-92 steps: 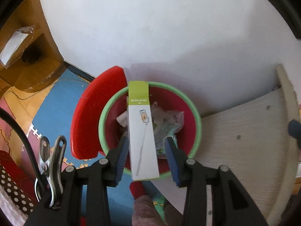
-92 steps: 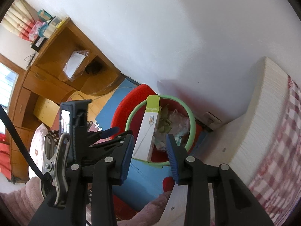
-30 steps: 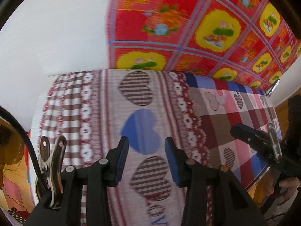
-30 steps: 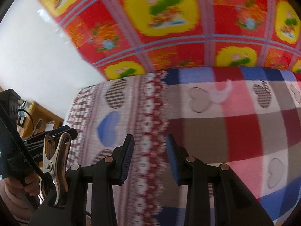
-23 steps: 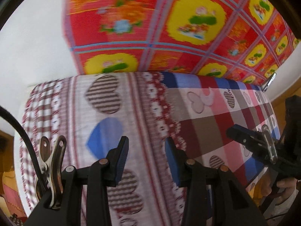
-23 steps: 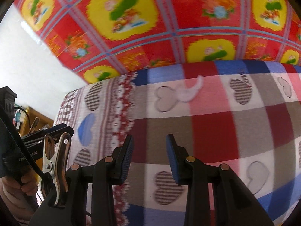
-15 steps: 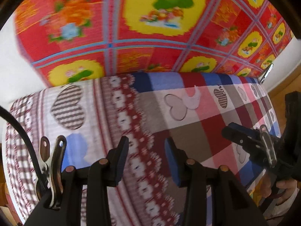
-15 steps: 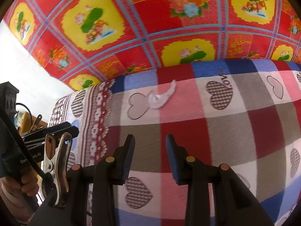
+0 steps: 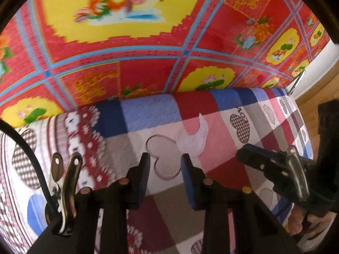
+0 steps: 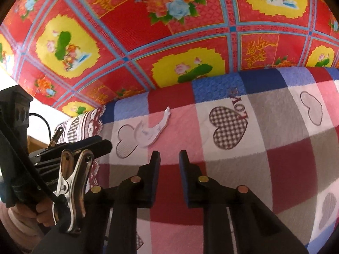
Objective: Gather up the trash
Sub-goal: 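Reach the open left tool down to the white paper cutout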
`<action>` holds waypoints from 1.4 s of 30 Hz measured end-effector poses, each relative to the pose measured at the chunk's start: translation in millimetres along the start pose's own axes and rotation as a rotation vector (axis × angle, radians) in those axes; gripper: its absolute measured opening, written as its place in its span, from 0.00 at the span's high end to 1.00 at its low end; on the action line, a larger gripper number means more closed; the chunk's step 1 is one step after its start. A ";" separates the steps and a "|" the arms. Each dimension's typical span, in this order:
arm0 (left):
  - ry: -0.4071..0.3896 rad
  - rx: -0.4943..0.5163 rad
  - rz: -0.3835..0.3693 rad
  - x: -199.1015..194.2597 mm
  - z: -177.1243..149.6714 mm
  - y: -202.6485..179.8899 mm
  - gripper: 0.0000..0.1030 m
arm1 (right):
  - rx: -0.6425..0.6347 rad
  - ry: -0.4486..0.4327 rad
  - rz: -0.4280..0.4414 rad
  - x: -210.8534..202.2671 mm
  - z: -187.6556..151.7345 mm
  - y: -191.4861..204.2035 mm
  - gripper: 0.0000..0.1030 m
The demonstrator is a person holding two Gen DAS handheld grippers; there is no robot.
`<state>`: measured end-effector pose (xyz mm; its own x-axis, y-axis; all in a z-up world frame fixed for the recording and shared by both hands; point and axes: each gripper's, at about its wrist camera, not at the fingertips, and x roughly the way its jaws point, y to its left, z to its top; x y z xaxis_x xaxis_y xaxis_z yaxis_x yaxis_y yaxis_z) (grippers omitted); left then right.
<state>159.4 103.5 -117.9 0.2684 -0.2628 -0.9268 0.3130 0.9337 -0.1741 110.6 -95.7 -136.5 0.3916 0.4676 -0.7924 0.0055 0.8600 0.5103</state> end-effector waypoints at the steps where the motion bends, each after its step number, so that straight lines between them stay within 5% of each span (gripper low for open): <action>1: 0.004 0.000 -0.002 4.5 2.7 -1.1 0.70 | -0.003 0.002 0.000 1.9 2.9 -1.2 0.82; 9: 0.033 0.019 0.039 28.1 11.5 -7.5 0.70 | -0.017 0.018 0.031 15.3 22.7 -2.3 0.82; 19: 0.032 0.049 0.002 38.7 17.0 -18.7 0.67 | -0.017 0.056 0.074 33.7 33.9 -1.4 0.82; 32: 0.006 0.183 0.006 52.6 13.4 -47.0 0.60 | -0.043 0.121 0.087 51.7 47.2 -3.6 0.82; 42: 0.001 0.102 -0.083 57.9 19.1 -40.1 0.77 | -0.013 0.130 0.138 54.7 44.7 -2.8 0.83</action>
<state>179.8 46.2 -158.2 0.2364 -0.3377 -0.9111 0.4256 0.8789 -0.2154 173.2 -81.7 -166.4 0.2655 0.6031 -0.7522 -0.0525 0.7881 0.6134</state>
